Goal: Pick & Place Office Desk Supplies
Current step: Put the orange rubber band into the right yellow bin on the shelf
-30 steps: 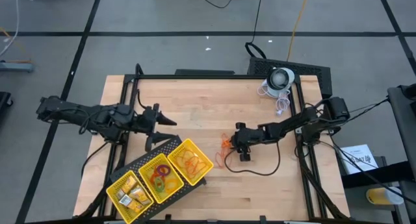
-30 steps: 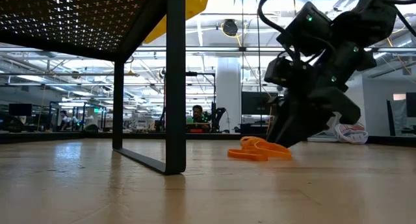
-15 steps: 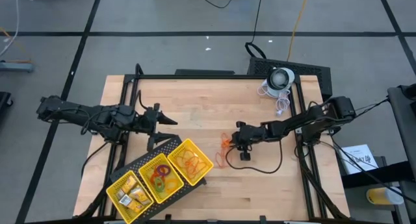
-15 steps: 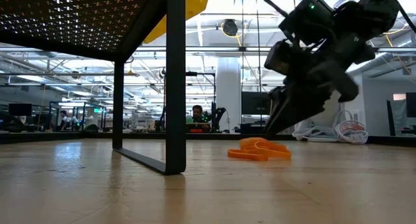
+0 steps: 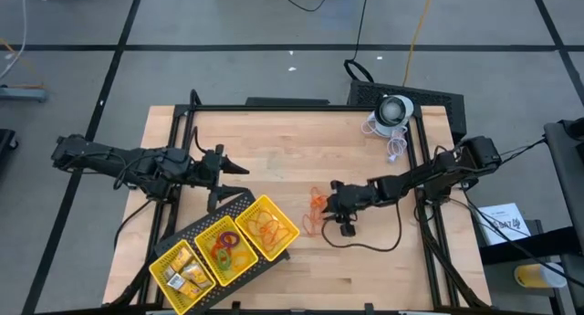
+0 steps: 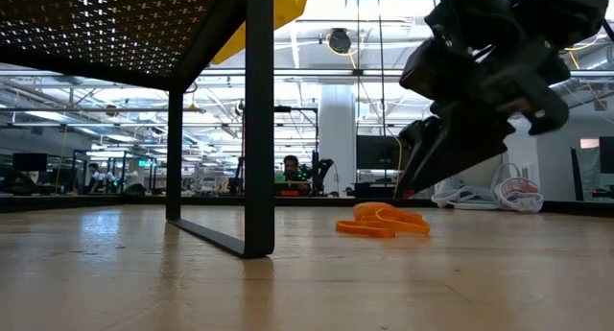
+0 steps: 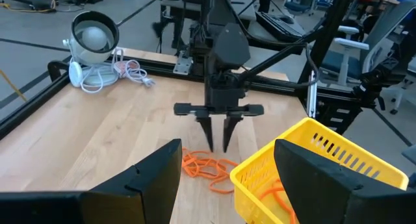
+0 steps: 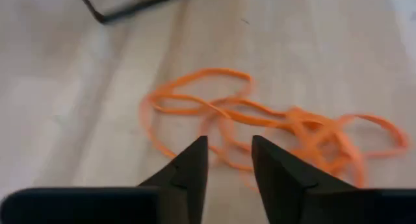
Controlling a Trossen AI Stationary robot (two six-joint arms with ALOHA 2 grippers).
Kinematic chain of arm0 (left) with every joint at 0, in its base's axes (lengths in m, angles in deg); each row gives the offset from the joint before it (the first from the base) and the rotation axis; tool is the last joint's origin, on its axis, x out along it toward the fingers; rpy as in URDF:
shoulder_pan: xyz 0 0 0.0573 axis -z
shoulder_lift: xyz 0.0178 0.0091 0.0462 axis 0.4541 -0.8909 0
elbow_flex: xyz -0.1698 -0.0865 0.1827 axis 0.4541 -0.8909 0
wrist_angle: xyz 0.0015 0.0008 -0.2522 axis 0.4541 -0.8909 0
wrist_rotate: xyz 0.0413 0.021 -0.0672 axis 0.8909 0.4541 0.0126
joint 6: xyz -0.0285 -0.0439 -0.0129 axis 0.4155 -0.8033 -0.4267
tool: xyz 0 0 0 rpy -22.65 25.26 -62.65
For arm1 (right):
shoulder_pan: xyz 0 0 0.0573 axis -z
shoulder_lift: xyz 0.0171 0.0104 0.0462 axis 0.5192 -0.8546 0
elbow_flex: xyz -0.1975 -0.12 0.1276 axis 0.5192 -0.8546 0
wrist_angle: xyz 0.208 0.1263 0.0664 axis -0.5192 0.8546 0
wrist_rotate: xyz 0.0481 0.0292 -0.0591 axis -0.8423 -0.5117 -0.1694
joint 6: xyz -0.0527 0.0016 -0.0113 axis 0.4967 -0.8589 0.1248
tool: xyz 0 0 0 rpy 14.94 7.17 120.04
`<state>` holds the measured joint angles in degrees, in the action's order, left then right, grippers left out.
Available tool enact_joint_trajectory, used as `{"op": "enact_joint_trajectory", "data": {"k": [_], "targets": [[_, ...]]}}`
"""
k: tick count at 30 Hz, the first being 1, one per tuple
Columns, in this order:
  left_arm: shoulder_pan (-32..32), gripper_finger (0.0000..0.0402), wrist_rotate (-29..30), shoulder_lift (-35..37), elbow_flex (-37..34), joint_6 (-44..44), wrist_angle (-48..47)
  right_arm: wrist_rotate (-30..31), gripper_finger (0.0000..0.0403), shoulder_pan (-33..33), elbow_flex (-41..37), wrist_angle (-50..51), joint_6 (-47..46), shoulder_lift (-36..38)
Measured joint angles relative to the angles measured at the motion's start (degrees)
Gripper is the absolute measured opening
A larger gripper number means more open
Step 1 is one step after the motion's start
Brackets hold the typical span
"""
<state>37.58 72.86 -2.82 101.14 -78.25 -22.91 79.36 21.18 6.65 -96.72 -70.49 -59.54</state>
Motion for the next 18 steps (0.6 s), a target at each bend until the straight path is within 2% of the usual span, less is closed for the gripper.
{"op": "enact_joint_trajectory", "data": {"k": [4,7,11,18], "targets": [[0.00,0.0255,0.00,0.00,0.00,-0.01,0.02,3.43,0.0144,-1.23,0.00,0.76,2.98,-0.37],[0.00,0.0255,0.00,0.00,0.00,-0.02,0.02,3.36,0.0155,-1.32,0.00,0.68,3.05,-1.31],[0.00,0.0255,0.00,0.00,0.00,-0.04,0.02,3.37,0.0153,-1.26,0.00,0.14,2.98,-3.70],[0.00,0.0255,0.00,0.00,0.02,-0.04,0.02,3.40,0.0122,-1.28,0.09,-0.24,2.95,-6.23]]}}
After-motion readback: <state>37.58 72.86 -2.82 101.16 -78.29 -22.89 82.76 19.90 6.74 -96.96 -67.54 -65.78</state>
